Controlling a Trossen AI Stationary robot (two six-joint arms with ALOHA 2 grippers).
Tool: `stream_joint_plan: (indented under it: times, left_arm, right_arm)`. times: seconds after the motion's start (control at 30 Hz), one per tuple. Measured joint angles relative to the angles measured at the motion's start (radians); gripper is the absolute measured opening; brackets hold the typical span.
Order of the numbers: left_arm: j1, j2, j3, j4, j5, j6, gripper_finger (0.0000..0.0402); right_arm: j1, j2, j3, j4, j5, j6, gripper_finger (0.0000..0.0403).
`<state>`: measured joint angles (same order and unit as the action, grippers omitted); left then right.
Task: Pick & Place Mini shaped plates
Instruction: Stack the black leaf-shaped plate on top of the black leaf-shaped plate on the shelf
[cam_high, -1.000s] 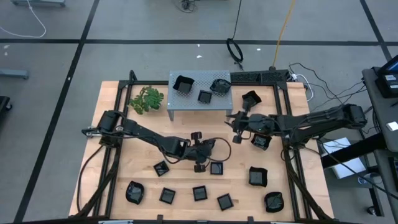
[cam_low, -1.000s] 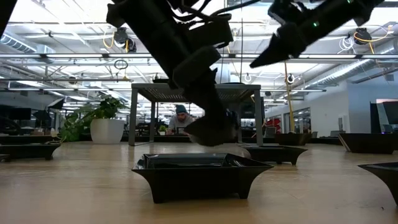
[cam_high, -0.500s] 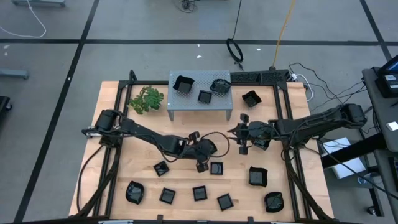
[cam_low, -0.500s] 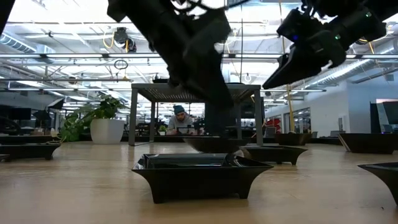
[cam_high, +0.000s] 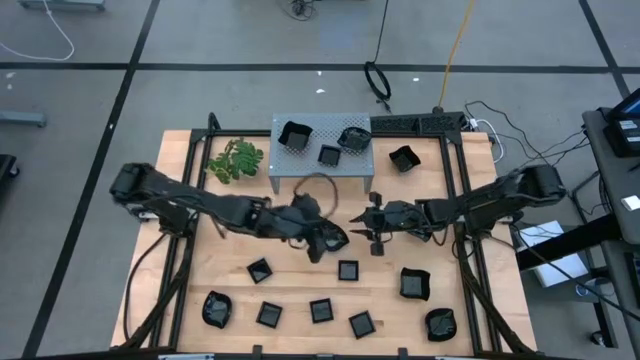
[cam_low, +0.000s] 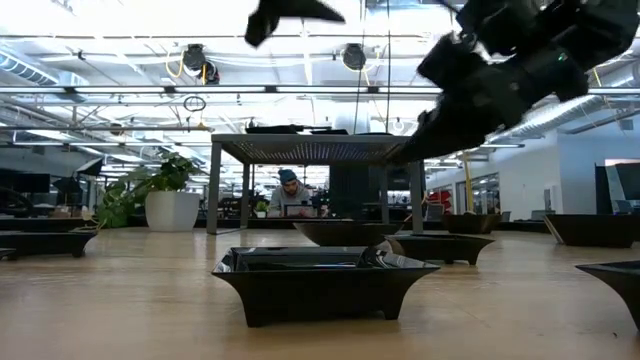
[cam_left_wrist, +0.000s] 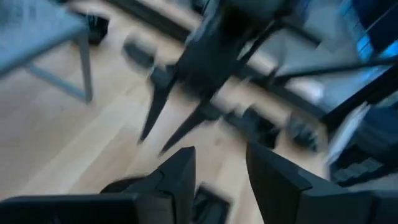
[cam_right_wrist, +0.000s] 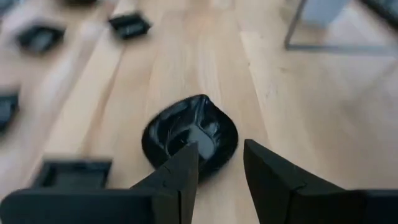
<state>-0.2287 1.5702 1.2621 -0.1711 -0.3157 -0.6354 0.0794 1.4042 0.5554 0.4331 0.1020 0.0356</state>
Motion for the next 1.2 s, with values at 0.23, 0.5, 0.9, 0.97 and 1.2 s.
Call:
stream_joint_plan:
  times: [0.23, 0.5, 0.9, 0.97, 1.2]
  left_arm:
    - [-0.01, -0.115, 0.0, 0.021, 0.0, -0.037, 0.0145]
    - [-0.031, -0.146, 0.0, 0.016, 0.001, 0.001, 0.0145]
    - [-0.035, -0.141, 0.0, 0.008, 0.001, 0.013, 0.0145]
    - [-0.035, -0.141, 0.0, 0.008, 0.001, 0.013, 0.0145]
    - [-0.035, -0.141, 0.0, 0.007, 0.001, 0.036, 0.0145]
  right_arm:
    - [-0.027, 0.166, 0.0, 0.107, -0.001, 0.474, 0.0123]
    - [-0.027, 0.276, 0.006, 0.148, -0.01, 0.689, 0.0178]
    - [-0.024, 0.404, 0.028, 0.335, -0.048, 0.778, 0.0191]
    - [-0.017, 0.416, 0.034, 0.335, -0.039, 0.773, 0.0173]
    - [0.001, 0.415, 0.04, 0.328, -0.05, 0.752, 0.0062]
